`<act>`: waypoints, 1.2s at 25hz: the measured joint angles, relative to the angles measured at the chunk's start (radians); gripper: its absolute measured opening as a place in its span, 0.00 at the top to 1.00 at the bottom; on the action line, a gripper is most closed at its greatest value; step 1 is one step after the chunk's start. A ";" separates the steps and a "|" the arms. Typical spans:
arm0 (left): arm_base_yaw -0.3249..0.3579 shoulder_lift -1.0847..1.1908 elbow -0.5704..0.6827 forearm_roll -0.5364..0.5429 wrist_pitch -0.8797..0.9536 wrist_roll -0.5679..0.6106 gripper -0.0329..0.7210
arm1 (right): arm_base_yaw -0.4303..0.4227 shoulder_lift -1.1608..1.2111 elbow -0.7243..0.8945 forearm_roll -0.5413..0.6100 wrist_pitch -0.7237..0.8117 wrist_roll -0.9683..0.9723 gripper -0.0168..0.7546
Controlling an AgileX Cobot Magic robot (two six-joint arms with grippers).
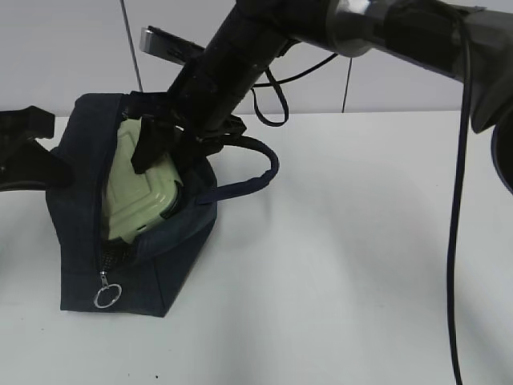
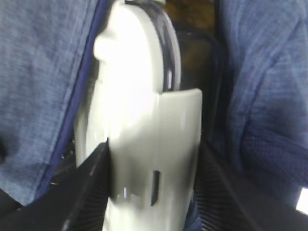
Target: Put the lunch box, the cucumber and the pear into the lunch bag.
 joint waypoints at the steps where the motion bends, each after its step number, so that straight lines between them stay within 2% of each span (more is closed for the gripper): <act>1: 0.000 0.000 0.000 0.000 -0.001 0.000 0.98 | -0.002 0.000 0.000 0.009 -0.005 -0.006 0.47; 7: 0.000 0.000 0.000 0.002 -0.003 0.000 0.98 | -0.002 0.000 0.000 0.064 -0.046 -0.022 0.29; 10: 0.000 0.000 0.000 0.002 -0.003 0.000 0.98 | -0.002 0.000 0.000 0.070 -0.052 -0.022 0.25; 16: 0.000 0.000 0.000 0.004 0.006 0.000 0.98 | -0.018 0.000 -0.032 0.065 -0.021 -0.027 0.24; 24: 0.000 0.001 0.000 0.004 0.008 0.000 0.98 | -0.038 0.000 -0.175 -0.151 0.023 0.036 0.26; 30: 0.000 0.001 0.000 0.004 0.010 0.000 0.98 | -0.035 -0.002 -0.174 -0.174 0.031 0.056 0.31</act>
